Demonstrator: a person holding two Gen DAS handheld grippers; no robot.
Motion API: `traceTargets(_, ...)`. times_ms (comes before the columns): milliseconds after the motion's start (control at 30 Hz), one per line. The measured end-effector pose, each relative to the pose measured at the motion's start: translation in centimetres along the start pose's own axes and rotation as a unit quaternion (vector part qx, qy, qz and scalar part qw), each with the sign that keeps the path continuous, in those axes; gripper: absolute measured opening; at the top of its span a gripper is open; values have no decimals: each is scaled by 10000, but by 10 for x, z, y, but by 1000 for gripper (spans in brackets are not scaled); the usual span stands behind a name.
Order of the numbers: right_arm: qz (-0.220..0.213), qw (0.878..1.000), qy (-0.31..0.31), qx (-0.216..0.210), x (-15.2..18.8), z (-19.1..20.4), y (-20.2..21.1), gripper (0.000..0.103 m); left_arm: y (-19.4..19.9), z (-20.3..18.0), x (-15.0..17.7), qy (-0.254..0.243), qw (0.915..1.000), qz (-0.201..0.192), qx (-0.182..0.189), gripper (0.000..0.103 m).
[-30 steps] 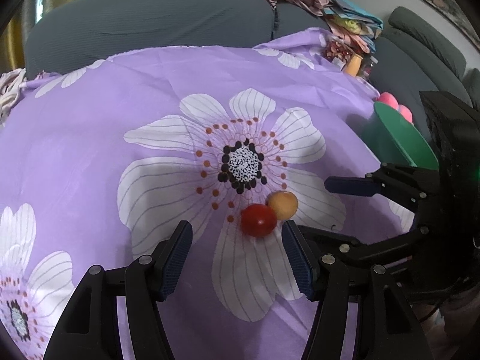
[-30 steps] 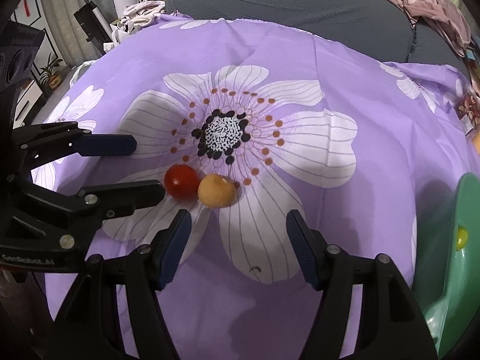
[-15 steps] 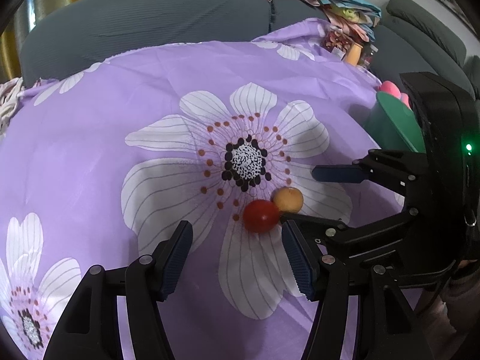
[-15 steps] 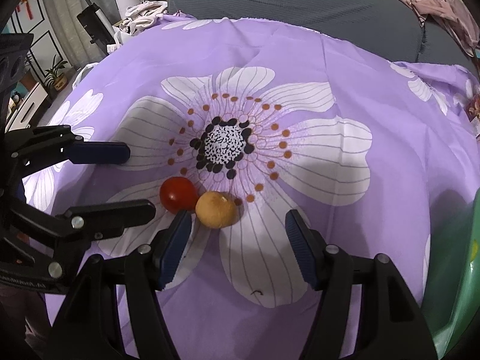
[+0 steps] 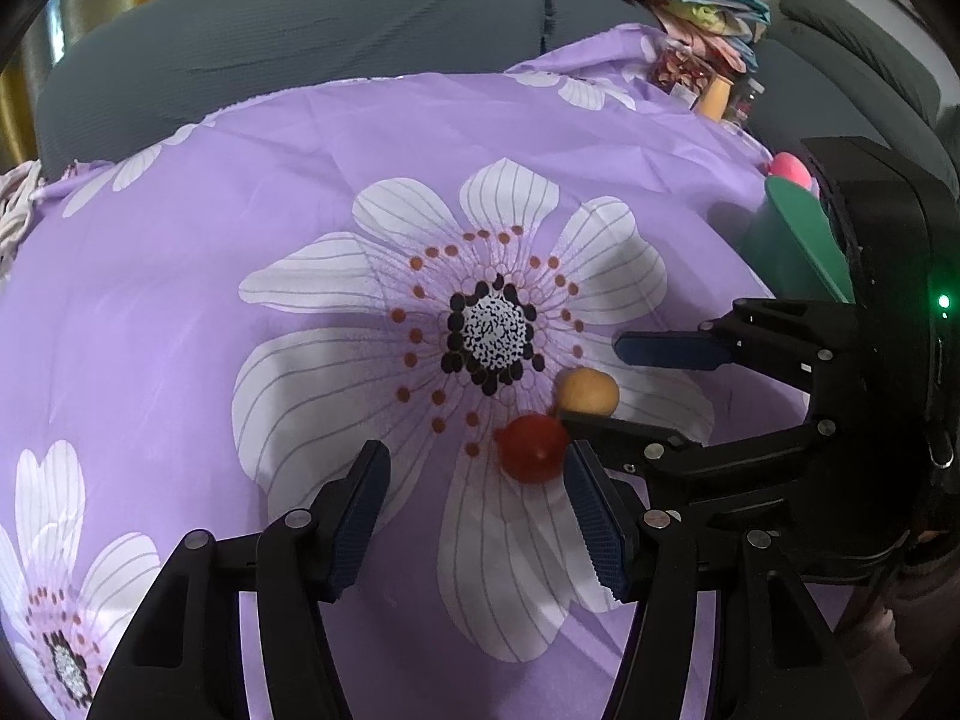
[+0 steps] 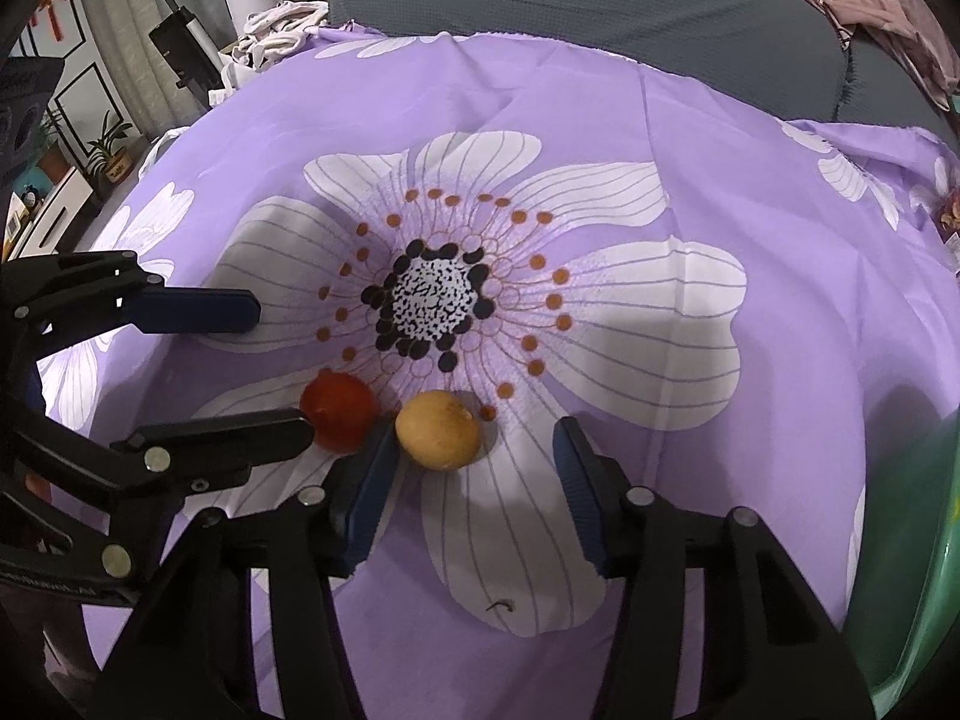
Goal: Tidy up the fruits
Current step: 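Close the left tool on the red tomato while the right tool grasps the yellow plum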
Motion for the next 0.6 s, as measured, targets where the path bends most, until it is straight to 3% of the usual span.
traceTargets(333, -70, 9999, -70, 36, -2, -8, -1, 28, -10, -11, -2, -218, 9997, 122, 51, 62)
traceTargets(600, -72, 9997, -253, 31, 1, -19, 0, 28, -25, -17, -4, -321, 9991, 262, -19, 56)
Point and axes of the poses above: each gripper's, at about its wrist camera, not at the fingertips, and y roughly against the way its jaws point, z to its left, x to its underside, the point moved 6 cm from there along -y, roughly the way its jaws point, and after that the axes turned 10 degrees about x, right-handed, at the moved point
